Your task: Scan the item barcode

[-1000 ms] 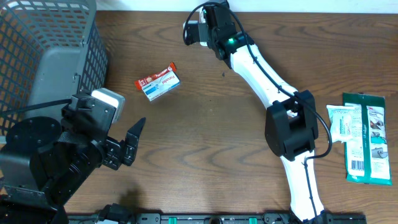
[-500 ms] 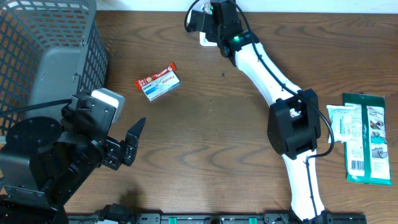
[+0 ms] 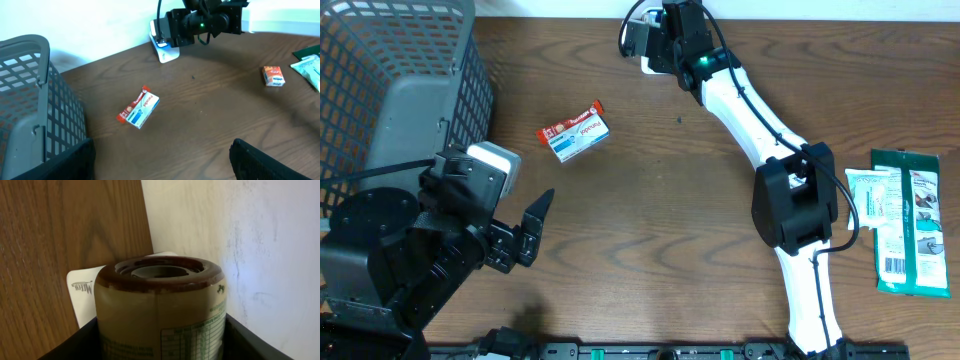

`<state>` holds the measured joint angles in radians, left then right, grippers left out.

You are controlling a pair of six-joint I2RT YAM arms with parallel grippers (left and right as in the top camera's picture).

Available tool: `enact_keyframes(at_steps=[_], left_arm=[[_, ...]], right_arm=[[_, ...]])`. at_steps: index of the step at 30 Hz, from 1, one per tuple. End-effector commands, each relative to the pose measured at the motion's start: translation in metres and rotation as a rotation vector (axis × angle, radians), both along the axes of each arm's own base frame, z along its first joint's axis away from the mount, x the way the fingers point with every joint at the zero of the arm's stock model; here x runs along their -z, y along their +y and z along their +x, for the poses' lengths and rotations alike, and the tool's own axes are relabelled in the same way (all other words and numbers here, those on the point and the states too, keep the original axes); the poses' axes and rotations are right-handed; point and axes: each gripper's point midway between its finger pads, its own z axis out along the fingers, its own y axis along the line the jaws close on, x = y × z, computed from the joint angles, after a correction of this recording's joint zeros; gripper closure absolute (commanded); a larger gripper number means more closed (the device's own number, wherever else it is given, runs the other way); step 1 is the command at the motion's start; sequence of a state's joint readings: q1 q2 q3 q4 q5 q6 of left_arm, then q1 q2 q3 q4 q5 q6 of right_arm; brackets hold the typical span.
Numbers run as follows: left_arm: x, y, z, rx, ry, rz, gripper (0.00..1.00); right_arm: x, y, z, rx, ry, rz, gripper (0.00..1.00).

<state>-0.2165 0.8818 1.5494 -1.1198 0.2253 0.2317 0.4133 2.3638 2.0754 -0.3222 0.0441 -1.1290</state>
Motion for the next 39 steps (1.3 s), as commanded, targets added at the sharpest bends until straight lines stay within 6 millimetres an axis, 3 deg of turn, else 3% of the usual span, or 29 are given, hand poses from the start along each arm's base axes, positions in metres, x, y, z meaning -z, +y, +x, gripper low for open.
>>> enact_keyframes(at_steps=[1, 3, 6, 9, 14, 21, 29, 31, 34, 35, 36, 37, 38, 39], left_arm=[[-0.001, 0.002, 0.0, -0.013, -0.002, 0.0, 0.14], [-0.001, 0.002, 0.0, -0.013, -0.002, 0.0, 0.14], [-0.001, 0.002, 0.0, -0.013, -0.002, 0.0, 0.14], [-0.001, 0.002, 0.0, -0.013, -0.002, 0.0, 0.14], [-0.001, 0.002, 0.0, -0.013, -0.002, 0.0, 0.14], [-0.001, 0.002, 0.0, -0.013, -0.002, 0.0, 0.14], [-0.001, 0.002, 0.0, -0.013, -0.002, 0.0, 0.14], [-0.001, 0.002, 0.0, -0.013, -0.002, 0.0, 0.14], [-0.001, 0.002, 0.0, -0.013, -0.002, 0.0, 0.14], [-0.001, 0.002, 0.0, -0.013, -0.002, 0.0, 0.14], [-0.002, 0.002, 0.0, -0.013, -0.003, 0.0, 0.14], [-0.001, 0.002, 0.0, -0.013, -0.002, 0.0, 0.14], [-0.001, 0.002, 0.0, -0.013, -0.002, 0.0, 0.14], [-0.001, 0.002, 0.0, -0.013, -0.002, 0.0, 0.14]], right_arm=[[-0.007, -0.004, 0.003, -0.02, -0.021, -0.02, 0.99], [-0.007, -0.014, 0.004, 0.079, -0.004, 0.0, 0.99], [-0.024, -0.038, 0.006, 0.352, 0.004, 0.154, 0.99], [-0.036, -0.05, -0.012, 0.487, 0.096, 0.283, 0.99], [-0.041, -0.055, -0.051, 0.628, 0.282, 0.433, 0.99], [-0.052, -0.062, -0.11, 0.769, 0.454, 0.462, 0.99], [-0.083, -0.108, -0.15, 0.874, 0.466, 0.507, 0.99], [-0.077, -0.12, -0.159, 0.882, 0.448, 0.526, 0.99], [-0.039, -0.14, -0.172, 0.955, 0.468, 0.548, 0.99], [-0.024, -0.144, -0.171, 1.012, 0.476, 0.595, 0.92], [-0.016, -0.144, -0.17, 1.037, 0.483, 0.626, 0.68], [-0.008, -0.142, -0.169, 1.042, 0.498, 0.658, 0.5], [-0.002, -0.137, -0.167, 1.037, 0.518, 0.69, 0.49], [0.004, -0.132, -0.164, 1.033, 0.538, 0.726, 0.42]])
